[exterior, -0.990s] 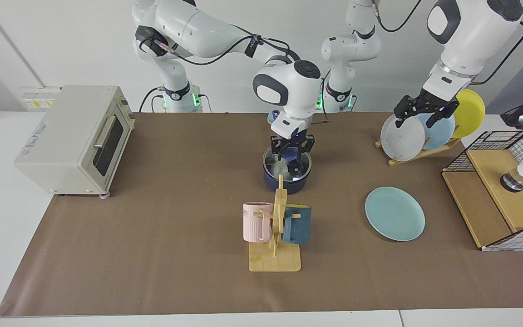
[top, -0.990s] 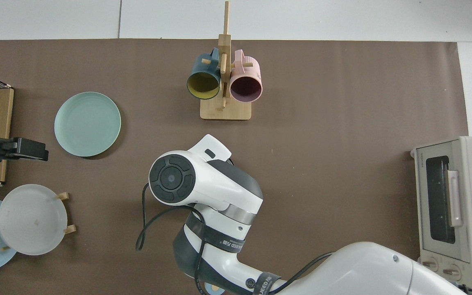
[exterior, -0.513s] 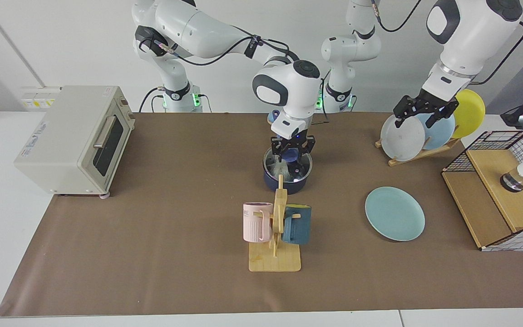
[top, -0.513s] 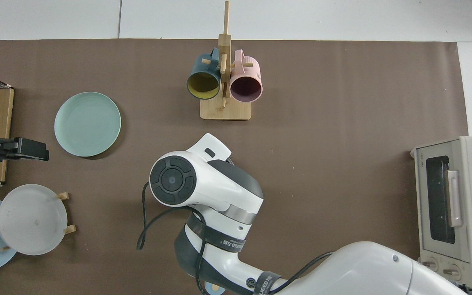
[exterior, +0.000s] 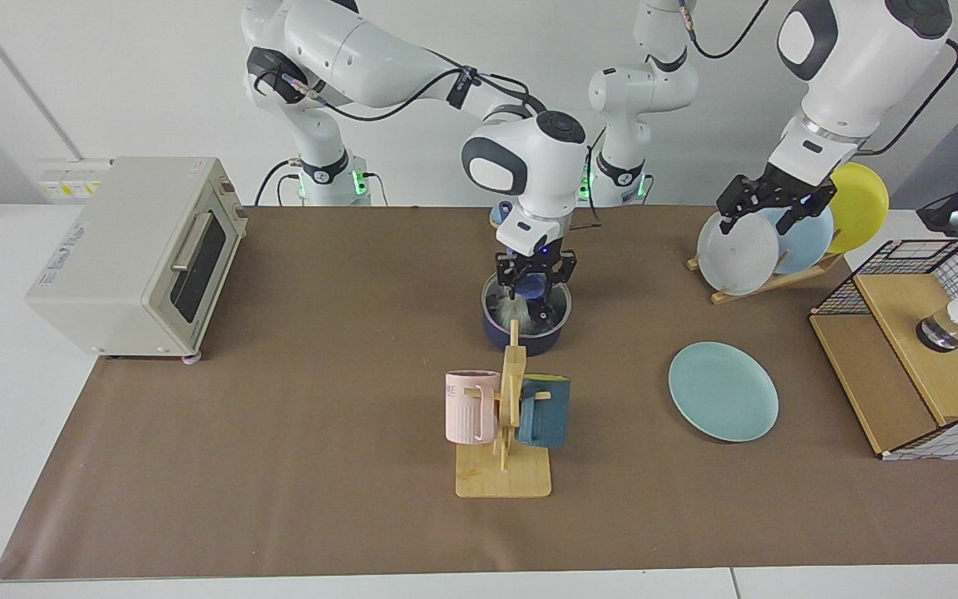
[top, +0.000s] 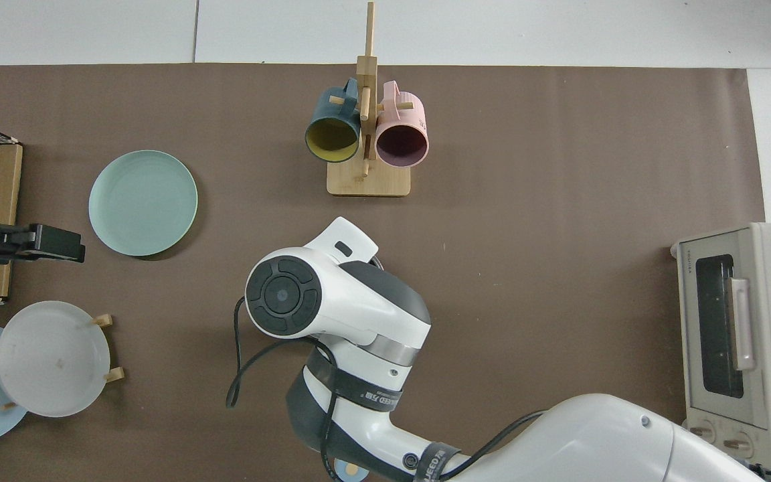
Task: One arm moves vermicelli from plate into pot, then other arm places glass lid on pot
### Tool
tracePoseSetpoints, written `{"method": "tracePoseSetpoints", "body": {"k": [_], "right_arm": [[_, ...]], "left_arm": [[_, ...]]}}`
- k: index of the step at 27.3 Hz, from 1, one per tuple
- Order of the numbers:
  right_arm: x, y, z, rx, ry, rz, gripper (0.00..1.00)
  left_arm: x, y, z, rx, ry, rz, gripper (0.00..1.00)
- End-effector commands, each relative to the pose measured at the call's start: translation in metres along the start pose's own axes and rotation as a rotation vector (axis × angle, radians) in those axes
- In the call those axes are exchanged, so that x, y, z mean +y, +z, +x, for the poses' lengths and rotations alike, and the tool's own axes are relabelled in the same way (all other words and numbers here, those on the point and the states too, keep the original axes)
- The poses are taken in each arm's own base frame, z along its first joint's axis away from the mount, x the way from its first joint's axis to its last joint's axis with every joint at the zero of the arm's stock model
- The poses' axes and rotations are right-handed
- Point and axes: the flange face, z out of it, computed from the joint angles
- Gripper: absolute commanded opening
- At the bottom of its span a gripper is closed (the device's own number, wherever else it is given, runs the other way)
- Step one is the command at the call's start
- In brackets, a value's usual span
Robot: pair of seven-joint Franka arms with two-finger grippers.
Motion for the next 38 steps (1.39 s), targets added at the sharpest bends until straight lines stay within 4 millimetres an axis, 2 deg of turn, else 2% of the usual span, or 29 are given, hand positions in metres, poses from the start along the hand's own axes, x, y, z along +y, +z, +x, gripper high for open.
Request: {"method": "tracePoseSetpoints", "body": {"k": [1, 3, 10, 12, 18, 22, 26, 30, 32, 38], "right_arm": [[0.004, -0.001, 0.003, 0.022, 0.028, 0.009, 0.91], [0.005, -0.003, 0.004, 0.023, 0.030, 0.005, 0.99], [0.009, -0.006, 0.006, 0.017, 0.034, -0.017, 0.99], [0.013, -0.013, 0.008, 0.011, 0.035, -0.030, 0.99], [0.018, -0.044, 0.007, 0.008, 0.043, -0.051, 0.99], [0.032, -0.085, 0.008, 0.007, 0.040, -0.030, 0.99], [0.080, -0.120, 0.022, -0.011, 0.027, -0.029, 0.99], [0.151, -0.154, 0.039, -0.030, 0.031, 0.010, 0.99], [0.176, -0.163, 0.041, -0.032, 0.024, 0.016, 0.99], [0.249, -0.168, 0.051, -0.050, 0.006, -0.021, 0.99]], "left_arm": [[0.005, -0.005, -0.001, 0.009, -0.006, 0.002, 1.00], [0.005, -0.005, -0.001, 0.009, -0.006, 0.002, 1.00], [0.005, -0.005, -0.001, 0.009, -0.007, 0.002, 1.00], [0.005, -0.005, -0.001, 0.009, -0.007, 0.004, 1.00], [0.008, -0.005, -0.001, 0.009, 0.000, 0.004, 1.00], [0.008, -0.005, -0.001, 0.010, 0.000, 0.004, 1.00], [0.008, -0.004, -0.001, 0.007, 0.000, 0.004, 1.00], [0.008, -0.004, -0.001, 0.009, 0.000, 0.004, 1.00], [0.008, -0.004, -0.001, 0.009, 0.000, 0.004, 1.00], [0.009, -0.003, -0.001, 0.007, 0.000, 0.004, 1.00]]}}
